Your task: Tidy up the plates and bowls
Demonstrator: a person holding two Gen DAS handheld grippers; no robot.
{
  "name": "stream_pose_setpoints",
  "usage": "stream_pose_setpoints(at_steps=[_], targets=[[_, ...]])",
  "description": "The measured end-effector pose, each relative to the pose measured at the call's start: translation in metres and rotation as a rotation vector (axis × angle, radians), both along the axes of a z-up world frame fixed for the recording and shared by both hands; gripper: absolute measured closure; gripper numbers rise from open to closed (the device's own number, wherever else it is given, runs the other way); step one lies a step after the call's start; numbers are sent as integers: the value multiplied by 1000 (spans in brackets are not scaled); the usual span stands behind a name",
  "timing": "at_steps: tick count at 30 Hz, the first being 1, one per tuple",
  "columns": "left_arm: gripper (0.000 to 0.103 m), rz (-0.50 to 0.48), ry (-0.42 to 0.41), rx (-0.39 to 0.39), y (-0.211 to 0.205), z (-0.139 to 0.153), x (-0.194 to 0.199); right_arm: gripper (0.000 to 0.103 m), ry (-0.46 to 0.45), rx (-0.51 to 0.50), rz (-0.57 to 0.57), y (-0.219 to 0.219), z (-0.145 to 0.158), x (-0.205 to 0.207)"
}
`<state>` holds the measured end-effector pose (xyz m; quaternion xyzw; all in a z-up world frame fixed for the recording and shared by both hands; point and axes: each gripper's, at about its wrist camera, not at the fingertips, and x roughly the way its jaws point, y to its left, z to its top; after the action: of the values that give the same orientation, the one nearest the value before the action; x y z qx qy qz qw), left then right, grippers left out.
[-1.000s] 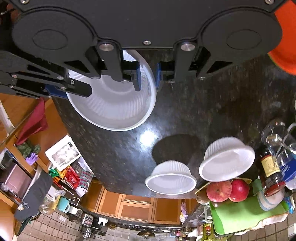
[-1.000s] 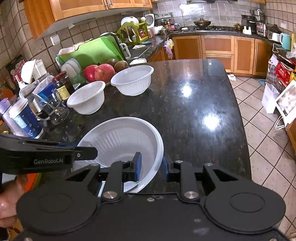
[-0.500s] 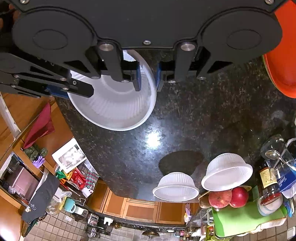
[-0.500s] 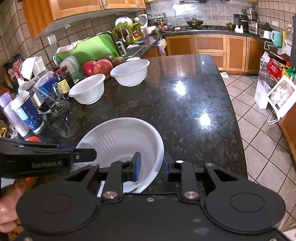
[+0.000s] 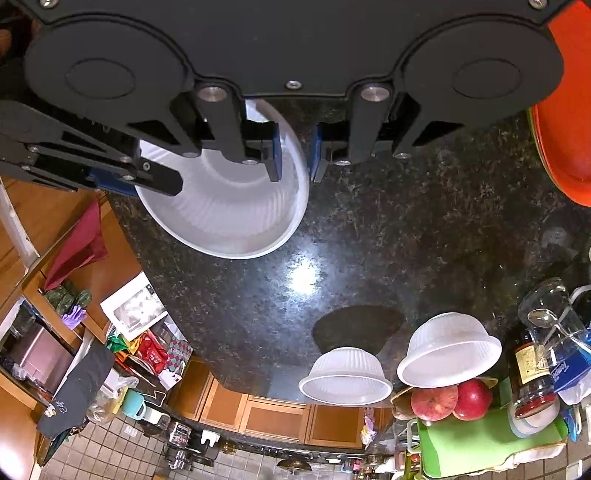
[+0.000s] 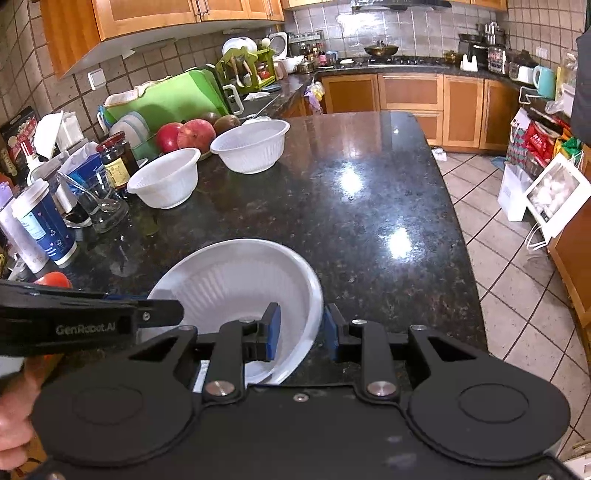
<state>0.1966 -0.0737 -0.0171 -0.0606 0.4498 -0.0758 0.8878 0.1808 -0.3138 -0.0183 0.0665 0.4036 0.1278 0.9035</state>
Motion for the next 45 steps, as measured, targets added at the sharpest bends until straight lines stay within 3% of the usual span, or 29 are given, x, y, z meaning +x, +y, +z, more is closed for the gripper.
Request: stream_pose_setpoints(at_steps=[30, 45], targets=[[83, 60, -80, -9, 30, 29, -15, 73, -90, 47, -31, 0, 21, -1], [83, 54, -152, 3, 91, 56, -17, 71, -133, 63, 10, 51, 63, -19]])
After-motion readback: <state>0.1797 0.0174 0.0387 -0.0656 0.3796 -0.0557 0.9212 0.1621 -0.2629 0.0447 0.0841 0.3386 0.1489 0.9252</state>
